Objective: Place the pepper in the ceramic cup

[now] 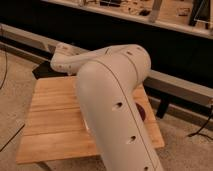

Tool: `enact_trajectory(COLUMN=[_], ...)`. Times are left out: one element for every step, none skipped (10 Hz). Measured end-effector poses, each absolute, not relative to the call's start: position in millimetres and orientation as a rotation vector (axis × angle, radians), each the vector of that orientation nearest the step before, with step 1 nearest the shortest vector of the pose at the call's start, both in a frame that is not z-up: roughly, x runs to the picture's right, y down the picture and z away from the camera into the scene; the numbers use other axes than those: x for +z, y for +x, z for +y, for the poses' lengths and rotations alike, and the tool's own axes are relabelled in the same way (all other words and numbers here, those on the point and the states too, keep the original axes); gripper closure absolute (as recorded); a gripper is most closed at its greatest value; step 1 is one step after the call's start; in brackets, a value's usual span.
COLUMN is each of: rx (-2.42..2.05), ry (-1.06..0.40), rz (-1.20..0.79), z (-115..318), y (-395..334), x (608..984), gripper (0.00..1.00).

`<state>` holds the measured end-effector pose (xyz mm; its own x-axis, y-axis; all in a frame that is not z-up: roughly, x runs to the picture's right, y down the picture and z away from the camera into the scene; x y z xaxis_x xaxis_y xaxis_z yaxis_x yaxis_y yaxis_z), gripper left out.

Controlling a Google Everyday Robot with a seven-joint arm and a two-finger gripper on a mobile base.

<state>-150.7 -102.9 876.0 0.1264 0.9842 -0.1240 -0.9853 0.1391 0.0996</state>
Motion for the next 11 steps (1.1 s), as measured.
enact_trajectory(rx=[1.432, 1.429, 1.428, 1.423, 1.421, 1.417, 1.409, 1.403, 1.398, 1.399, 1.399], ry=[-0.012, -0.018, -0.020, -0.027, -0.031, -0.037, -0.045, -0.050, -0.060, -0.076, -0.078], rz=[0.180, 0.187, 0.190, 0.200, 0.205, 0.208, 0.206, 0.202, 0.191, 0.177, 0.177], z=[-102.0, -100.9, -100.5, -97.8, -96.0, -94.1, -93.5, -93.8, -95.3, -96.5, -96.0], y=[-151.0, -151.1, -150.9, -150.5, -150.1, -151.1, -153.4, -155.6, -159.7, -164.7, -164.5], x=[873.3, 870.0, 868.7, 866.1, 865.1, 864.0, 860.7, 858.1, 854.2, 850.0, 850.3], gripper=[0.20, 0.20, 0.20, 0.20, 0.20, 0.20, 0.20, 0.20, 0.20, 0.20, 0.20])
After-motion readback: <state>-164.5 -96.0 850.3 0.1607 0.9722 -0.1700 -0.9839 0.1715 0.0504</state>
